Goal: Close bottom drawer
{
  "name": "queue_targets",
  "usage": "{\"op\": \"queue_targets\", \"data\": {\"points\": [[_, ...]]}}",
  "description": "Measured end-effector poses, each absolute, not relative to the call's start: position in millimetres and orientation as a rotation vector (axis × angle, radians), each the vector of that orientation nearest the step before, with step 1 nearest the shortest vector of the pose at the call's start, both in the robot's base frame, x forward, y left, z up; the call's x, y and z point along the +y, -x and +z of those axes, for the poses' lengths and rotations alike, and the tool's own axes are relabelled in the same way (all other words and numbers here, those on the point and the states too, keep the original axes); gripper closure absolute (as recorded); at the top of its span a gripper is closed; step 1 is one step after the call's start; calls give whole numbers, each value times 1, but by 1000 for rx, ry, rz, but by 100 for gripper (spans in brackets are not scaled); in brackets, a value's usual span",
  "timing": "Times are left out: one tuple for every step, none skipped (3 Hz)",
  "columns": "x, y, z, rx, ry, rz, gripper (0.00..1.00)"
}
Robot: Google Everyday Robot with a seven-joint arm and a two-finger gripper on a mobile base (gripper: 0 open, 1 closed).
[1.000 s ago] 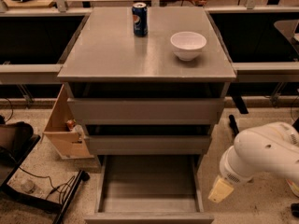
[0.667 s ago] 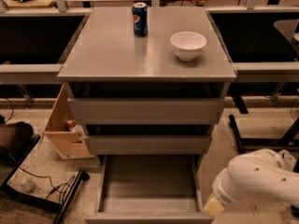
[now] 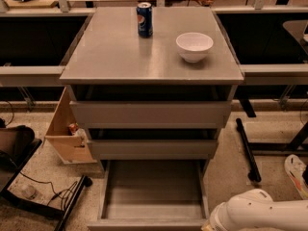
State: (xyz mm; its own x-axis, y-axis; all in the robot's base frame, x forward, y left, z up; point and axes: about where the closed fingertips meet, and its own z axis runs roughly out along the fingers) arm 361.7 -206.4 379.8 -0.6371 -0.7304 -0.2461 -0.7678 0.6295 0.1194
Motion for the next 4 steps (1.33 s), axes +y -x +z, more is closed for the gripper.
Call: {"op": "queue_targets", "data": {"points": [[-192, -375, 303, 2700, 1127, 406, 100], [-189, -373, 296, 2705, 1123, 420, 100], [-175, -369, 266, 2722, 1121, 473, 100], [-166, -370, 212, 2712, 1121, 494, 100]]}}
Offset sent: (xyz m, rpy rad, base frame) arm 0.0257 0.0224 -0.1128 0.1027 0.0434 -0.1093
